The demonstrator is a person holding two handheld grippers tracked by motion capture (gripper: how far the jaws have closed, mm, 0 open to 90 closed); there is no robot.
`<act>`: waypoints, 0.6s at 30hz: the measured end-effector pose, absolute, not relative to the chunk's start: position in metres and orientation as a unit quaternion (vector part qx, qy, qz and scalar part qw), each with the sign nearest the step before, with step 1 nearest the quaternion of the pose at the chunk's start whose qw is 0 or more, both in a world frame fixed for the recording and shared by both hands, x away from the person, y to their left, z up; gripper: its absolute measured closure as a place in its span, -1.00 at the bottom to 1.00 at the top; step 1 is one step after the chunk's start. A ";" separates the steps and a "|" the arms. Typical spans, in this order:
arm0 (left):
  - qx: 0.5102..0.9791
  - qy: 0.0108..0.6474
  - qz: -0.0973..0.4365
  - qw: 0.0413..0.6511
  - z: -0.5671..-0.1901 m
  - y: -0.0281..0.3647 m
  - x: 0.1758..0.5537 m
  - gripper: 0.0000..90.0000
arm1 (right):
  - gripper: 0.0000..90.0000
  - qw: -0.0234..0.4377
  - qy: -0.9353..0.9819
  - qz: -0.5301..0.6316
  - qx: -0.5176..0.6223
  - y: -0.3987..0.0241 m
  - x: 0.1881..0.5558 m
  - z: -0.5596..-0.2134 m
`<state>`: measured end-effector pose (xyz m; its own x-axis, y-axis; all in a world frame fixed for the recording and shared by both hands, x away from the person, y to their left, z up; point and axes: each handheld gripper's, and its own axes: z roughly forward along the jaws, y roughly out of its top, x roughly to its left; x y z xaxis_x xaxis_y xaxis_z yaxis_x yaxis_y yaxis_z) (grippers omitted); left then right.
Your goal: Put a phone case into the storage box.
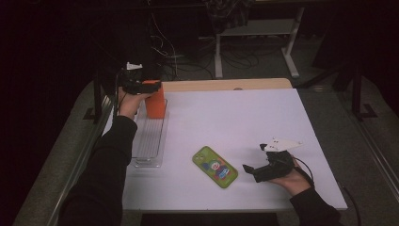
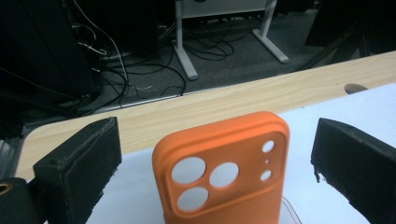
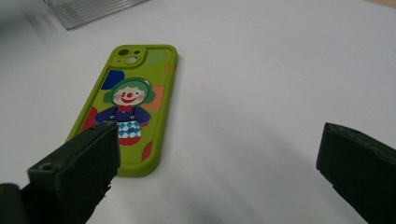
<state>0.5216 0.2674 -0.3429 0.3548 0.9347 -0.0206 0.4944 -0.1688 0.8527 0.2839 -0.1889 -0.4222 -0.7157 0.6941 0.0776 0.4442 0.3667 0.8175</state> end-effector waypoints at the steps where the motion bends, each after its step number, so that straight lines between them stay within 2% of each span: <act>1: 0.718 0.496 0.268 0.408 -0.341 0.268 0.519 -0.97 | -1.00 0.141 0.815 0.441 0.349 -0.189 0.284 -0.422; 9: 0.753 0.454 0.225 0.420 -0.324 0.265 0.491 -0.96 | -1.00 0.141 0.816 0.439 0.348 -0.187 0.283 -0.421; 18: 0.780 0.405 0.173 0.444 -0.322 0.253 0.456 -0.96 | -1.00 0.143 0.816 0.439 0.347 -0.185 0.285 -0.421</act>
